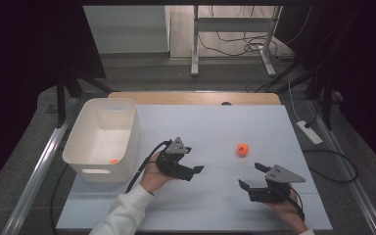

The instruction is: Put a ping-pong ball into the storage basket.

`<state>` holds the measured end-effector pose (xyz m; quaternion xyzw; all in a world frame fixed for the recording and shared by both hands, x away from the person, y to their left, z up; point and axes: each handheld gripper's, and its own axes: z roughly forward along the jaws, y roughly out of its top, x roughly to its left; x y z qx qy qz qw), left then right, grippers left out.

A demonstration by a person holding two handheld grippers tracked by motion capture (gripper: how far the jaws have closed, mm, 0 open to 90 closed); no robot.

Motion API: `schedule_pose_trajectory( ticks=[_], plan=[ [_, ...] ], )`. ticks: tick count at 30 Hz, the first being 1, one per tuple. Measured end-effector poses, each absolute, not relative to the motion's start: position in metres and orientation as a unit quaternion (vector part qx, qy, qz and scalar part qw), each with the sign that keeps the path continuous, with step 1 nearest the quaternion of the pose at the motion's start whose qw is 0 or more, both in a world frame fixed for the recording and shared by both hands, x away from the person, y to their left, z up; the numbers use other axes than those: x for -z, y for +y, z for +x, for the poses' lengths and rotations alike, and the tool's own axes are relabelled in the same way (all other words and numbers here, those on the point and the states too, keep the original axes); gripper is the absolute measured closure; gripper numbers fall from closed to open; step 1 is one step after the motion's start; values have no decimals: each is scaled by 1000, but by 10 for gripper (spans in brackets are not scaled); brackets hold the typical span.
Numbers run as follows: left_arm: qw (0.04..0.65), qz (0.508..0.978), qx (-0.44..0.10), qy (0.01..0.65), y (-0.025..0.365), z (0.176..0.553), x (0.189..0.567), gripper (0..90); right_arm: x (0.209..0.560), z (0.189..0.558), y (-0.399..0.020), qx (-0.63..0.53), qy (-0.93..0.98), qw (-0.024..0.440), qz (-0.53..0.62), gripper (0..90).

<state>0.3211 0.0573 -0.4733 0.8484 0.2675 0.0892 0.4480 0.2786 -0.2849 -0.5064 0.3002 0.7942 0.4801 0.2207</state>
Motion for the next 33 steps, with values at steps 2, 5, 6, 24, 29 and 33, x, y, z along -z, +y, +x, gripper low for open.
schedule_pose_trajectory(
  ticks=[2,5,6,24,29,33],
  plan=[
    [448,849,-88,267,55,323,474,197,506,279,-285,-481,793,221,300,141],
    [449,849,-84,267,52,325,475,197,506,279,-285,-482,793,222,299,141],
    [449,849,-84,267,51,326,475,197,506,279,-285,-482,793,221,299,141],
    [452,850,-67,263,32,342,477,197,505,279,-285,-486,791,220,298,141],
    [455,849,-66,261,28,345,476,197,505,279,-285,-485,792,221,299,141],
    [455,850,-67,256,24,346,476,198,505,279,-286,-485,791,221,299,141]
  ],
)
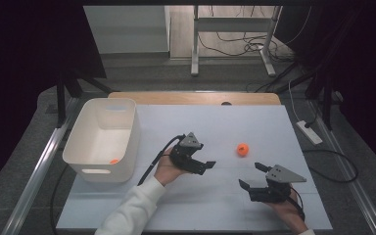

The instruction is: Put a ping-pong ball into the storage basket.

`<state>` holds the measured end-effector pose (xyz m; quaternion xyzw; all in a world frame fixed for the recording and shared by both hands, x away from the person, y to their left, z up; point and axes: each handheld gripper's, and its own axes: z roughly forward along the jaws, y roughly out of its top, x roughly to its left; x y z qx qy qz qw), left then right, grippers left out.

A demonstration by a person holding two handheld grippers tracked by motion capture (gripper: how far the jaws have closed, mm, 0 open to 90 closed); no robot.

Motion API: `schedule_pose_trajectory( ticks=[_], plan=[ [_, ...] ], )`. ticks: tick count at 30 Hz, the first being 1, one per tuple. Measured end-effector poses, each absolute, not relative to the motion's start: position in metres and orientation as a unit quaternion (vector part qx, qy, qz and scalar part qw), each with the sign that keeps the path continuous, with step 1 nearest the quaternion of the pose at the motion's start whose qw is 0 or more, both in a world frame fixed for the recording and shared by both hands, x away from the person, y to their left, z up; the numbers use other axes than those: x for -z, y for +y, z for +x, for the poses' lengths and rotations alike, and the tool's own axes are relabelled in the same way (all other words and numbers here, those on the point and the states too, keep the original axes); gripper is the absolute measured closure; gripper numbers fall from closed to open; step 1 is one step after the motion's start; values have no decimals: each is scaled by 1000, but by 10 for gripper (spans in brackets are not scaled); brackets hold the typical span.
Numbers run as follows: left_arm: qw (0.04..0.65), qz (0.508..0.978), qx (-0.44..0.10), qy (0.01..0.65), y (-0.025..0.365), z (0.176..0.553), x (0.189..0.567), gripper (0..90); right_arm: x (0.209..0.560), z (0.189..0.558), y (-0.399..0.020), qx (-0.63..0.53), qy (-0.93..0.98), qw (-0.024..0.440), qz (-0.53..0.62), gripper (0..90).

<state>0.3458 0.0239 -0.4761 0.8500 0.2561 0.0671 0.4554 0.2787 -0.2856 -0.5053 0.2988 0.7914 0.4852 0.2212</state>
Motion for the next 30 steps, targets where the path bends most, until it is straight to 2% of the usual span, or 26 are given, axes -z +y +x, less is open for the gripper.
schedule_pose_trajectory(
  ticks=[30],
  plan=[
    [453,854,-61,248,9,359,477,203,505,279,-286,-484,792,222,299,141]
  ],
)
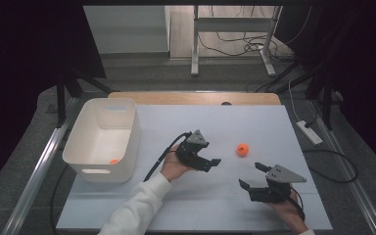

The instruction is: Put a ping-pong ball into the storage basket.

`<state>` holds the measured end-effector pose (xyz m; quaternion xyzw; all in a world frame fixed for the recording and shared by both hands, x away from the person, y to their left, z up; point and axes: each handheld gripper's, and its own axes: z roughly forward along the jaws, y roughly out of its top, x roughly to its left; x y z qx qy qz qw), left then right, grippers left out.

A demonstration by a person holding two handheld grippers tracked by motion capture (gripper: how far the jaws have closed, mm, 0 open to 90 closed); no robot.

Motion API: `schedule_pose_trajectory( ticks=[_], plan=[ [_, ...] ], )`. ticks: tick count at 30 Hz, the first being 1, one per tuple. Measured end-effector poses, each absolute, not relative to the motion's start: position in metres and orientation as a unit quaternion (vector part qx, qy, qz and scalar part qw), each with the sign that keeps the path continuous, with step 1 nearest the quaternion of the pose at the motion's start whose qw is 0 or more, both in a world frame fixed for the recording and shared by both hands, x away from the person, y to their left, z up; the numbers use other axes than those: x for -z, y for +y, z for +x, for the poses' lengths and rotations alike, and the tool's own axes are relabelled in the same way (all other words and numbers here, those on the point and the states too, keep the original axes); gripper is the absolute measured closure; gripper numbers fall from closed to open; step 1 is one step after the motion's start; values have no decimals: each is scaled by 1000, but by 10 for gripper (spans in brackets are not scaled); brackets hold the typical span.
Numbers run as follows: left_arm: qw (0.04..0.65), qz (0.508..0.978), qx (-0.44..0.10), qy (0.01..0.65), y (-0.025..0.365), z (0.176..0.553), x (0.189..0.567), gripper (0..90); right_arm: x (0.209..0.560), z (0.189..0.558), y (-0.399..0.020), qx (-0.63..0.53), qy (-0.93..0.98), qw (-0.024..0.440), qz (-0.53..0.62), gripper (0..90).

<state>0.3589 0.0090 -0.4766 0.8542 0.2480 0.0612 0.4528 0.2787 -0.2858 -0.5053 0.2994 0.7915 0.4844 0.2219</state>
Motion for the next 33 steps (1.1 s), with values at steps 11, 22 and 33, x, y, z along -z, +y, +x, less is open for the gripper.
schedule_pose_trajectory(
  ticks=[11,22,33],
  plan=[
    [457,854,-58,242,2,363,476,208,505,278,-286,-485,791,222,300,141],
    [452,858,-54,236,-7,367,478,207,505,278,-286,-486,790,222,301,141],
    [447,863,-50,231,-17,371,483,206,504,278,-287,-487,788,225,303,141]
  ],
)
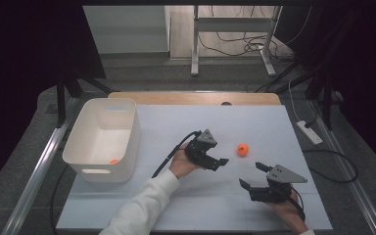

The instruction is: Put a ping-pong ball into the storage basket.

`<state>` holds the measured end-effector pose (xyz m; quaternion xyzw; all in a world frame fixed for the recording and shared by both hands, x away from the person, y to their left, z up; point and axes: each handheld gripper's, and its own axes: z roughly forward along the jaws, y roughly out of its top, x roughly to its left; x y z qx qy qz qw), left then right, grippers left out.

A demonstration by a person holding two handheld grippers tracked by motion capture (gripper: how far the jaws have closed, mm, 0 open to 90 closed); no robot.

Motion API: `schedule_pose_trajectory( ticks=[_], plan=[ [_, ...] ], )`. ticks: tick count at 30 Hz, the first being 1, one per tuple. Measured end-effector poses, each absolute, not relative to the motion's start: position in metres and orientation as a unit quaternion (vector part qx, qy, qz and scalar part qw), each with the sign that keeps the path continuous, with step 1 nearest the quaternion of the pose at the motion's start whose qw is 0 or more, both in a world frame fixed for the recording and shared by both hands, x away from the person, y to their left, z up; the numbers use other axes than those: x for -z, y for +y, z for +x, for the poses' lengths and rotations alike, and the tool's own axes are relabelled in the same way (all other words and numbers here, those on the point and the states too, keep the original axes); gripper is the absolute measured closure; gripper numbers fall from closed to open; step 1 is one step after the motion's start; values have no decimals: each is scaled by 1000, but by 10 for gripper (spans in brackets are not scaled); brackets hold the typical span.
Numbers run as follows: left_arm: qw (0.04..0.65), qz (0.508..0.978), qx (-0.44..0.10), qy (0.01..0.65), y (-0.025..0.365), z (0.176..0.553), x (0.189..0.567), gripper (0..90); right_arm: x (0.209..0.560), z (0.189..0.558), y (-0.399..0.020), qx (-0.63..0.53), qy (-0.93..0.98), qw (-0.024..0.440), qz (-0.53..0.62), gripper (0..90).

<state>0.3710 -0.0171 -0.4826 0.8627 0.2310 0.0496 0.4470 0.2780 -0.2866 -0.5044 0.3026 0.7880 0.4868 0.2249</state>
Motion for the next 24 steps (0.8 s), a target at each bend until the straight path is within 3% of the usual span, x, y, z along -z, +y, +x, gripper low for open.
schedule_pose_trajectory(
  ticks=[24],
  plan=[
    [435,868,-45,236,-42,383,496,206,503,277,-287,-492,784,225,304,141]
  ],
)
